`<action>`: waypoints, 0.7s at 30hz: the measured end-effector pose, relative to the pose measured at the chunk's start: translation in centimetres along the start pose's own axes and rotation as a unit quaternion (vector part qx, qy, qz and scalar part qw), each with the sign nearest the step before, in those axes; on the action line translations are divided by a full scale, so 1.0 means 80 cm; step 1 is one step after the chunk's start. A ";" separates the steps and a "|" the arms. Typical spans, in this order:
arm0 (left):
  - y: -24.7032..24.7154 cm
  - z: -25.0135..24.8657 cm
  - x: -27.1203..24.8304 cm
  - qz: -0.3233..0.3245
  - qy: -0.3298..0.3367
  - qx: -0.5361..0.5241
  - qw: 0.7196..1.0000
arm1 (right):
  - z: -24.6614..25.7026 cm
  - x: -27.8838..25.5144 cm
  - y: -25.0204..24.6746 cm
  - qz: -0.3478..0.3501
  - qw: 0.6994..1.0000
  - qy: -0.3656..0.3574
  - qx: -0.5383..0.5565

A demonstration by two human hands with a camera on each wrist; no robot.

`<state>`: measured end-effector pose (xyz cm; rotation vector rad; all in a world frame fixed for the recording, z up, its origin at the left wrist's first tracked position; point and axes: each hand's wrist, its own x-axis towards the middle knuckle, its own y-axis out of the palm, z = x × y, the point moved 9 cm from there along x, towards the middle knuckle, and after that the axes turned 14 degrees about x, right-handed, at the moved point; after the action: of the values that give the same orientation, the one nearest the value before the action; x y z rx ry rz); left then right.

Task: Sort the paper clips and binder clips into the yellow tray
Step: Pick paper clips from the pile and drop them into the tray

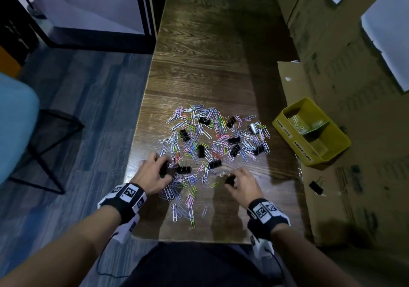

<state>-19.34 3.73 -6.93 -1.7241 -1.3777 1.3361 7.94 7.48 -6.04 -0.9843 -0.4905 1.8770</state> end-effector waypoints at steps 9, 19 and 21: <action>0.021 -0.026 0.046 0.043 -0.003 0.090 0.995 | -0.036 0.043 -0.039 -0.074 0.993 0.087 0.041; -0.007 -0.013 0.068 -0.035 -0.041 -0.013 0.998 | -0.045 0.014 -0.048 -0.128 0.987 0.085 0.045; -0.024 0.007 0.083 -0.071 -0.096 -0.035 0.992 | -0.060 -0.001 -0.037 -0.095 0.987 0.132 0.018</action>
<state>-20.75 10.44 -7.84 -1.5419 -1.6398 1.4178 13.43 8.56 -6.88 -1.1029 -0.3755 1.5542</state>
